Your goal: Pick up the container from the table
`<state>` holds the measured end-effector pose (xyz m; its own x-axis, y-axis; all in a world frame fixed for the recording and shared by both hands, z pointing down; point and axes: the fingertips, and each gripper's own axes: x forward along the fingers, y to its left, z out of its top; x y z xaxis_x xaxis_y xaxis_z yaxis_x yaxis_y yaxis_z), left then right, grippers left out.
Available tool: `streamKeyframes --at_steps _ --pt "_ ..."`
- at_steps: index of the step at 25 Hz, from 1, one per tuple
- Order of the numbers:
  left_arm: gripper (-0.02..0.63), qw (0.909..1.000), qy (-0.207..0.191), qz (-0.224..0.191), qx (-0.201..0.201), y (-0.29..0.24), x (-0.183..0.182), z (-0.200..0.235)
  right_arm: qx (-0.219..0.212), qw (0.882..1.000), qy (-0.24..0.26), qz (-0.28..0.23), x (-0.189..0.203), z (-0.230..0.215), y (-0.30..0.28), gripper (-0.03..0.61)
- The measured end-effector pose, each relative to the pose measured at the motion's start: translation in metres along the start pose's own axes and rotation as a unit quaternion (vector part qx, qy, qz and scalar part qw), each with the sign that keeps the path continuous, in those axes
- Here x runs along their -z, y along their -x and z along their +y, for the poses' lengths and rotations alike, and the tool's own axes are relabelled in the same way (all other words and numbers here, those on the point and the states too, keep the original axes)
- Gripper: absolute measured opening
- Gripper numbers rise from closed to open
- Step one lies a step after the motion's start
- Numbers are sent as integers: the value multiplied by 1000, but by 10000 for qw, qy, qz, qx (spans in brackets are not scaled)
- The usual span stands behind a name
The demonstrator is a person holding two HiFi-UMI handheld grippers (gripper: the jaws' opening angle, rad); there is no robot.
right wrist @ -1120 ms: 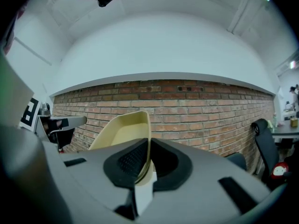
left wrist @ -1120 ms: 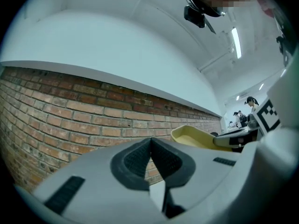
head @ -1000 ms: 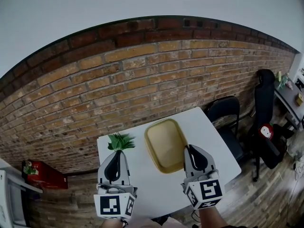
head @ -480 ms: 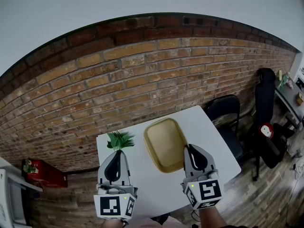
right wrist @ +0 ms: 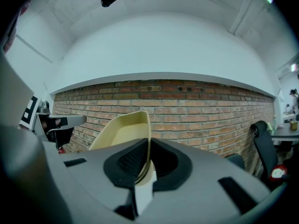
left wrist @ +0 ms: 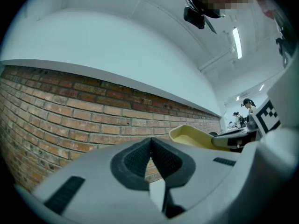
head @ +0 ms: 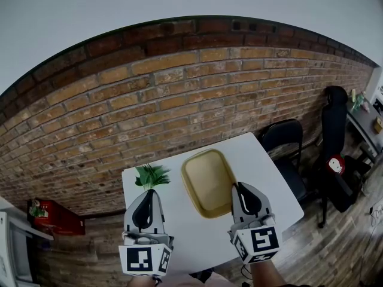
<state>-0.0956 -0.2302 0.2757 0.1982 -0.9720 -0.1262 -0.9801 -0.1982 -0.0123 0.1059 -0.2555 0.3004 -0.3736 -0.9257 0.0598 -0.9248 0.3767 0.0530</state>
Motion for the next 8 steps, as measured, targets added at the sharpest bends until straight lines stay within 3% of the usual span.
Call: streamKeyframes --at_steps 8 --pt "8 10000 8 16 21 0 1 0 57 10000 -49 58 4 0 1 20"
